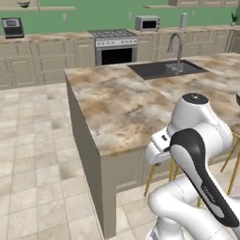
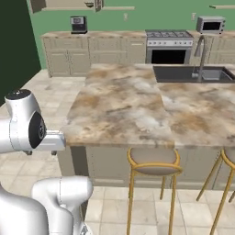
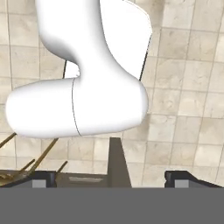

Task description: Pick up the bowls from the cabinet and place each bowl in front of a stool on the dining counter.

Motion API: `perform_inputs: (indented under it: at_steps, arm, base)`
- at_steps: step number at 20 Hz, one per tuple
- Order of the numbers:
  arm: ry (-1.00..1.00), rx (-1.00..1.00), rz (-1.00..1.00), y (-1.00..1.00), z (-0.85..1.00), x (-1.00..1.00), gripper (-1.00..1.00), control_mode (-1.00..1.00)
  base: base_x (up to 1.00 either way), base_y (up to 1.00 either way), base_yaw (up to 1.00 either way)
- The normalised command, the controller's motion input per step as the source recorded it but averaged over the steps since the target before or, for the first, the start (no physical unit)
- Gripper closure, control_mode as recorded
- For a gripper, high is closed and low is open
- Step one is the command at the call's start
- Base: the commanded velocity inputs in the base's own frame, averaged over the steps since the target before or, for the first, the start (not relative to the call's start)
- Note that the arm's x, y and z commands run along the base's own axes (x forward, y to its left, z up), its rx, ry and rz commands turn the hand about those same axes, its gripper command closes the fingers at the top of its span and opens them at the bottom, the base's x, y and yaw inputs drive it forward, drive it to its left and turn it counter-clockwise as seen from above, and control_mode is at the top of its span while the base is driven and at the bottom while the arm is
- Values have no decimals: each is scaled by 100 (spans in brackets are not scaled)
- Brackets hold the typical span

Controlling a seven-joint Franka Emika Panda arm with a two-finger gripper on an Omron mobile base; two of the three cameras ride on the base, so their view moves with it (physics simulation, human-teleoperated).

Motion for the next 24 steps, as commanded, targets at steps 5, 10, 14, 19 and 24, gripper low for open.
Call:
perform_inputs:
  at_steps: [5,10,14,19,24]
  arm:
    - [0,0,0,0,0,0,-100,100]
    - [0,0,0,0,0,0,-100,100]
    - [0,0,0,0,0,0,-100,100]
    - [0,0,0,0,0,0,-100,100]
    - [0,0,0,0,0,0,-100,100]
  base:
    - [17,100,0]
    - [13,100,-1]
    - [36,100,-1]
    - [52,65,-8]
    - [89,64,-15]
